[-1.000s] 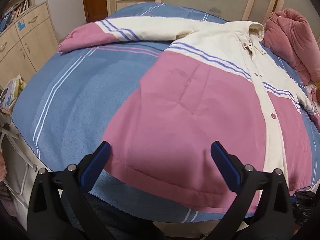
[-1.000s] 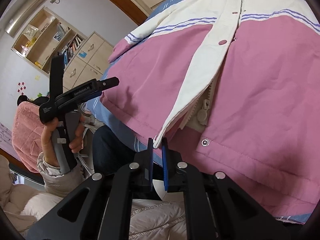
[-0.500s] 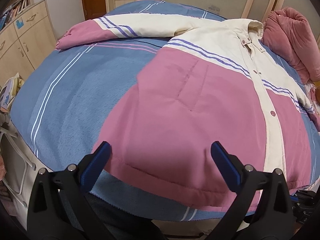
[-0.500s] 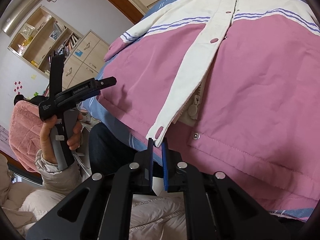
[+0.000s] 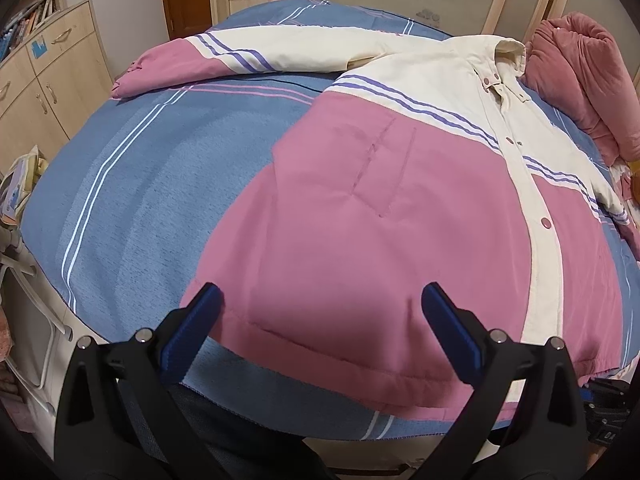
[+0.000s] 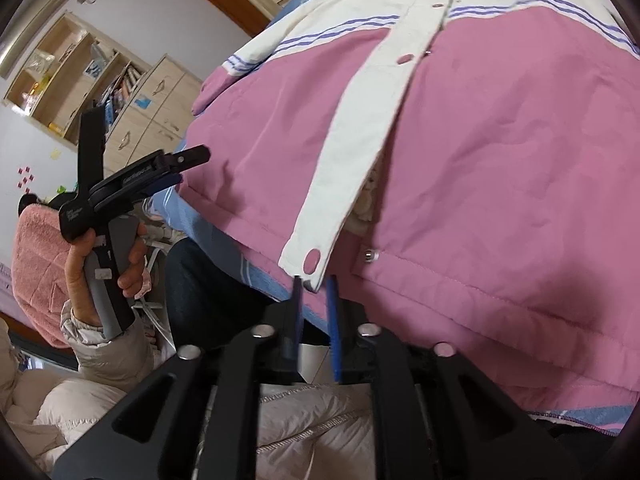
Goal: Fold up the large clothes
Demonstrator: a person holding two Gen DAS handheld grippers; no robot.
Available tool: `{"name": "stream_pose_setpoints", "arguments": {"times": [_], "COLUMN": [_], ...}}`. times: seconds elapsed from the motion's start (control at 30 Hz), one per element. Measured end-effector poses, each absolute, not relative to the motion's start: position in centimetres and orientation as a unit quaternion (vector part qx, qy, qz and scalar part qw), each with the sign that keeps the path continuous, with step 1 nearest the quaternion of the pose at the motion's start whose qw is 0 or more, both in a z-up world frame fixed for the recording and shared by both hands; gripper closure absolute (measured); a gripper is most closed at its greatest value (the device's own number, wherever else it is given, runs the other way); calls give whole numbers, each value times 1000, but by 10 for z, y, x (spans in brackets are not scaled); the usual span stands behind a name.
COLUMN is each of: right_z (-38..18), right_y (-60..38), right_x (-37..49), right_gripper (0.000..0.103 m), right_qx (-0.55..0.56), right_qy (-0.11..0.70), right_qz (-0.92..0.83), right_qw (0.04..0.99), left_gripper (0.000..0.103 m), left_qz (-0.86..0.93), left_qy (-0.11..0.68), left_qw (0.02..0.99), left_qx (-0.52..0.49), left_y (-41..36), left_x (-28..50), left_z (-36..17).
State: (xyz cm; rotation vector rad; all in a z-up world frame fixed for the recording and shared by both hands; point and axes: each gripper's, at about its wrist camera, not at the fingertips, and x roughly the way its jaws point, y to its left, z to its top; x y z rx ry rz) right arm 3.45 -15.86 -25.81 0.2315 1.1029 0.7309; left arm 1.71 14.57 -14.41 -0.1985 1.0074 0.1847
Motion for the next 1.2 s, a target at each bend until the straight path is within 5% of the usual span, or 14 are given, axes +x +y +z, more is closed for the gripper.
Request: {"name": "stream_pose_setpoints", "arguments": {"times": [0.33,1.2], "right_z": [-253,-254], "right_y": [-174,-173], "right_x": [37,40], "right_gripper": [61,54], "right_qx": [135,139], "right_qy": [501,499], "right_qz": [322,327], "right_qw": [792,790], "left_gripper": [2,2], "left_qz": [87,85], "left_qy": [484,485], "left_qw": [866,866], "left_qx": [-92,-90], "left_y": [143,141], "left_x": [17,17], "left_z": [-147,-148]}}
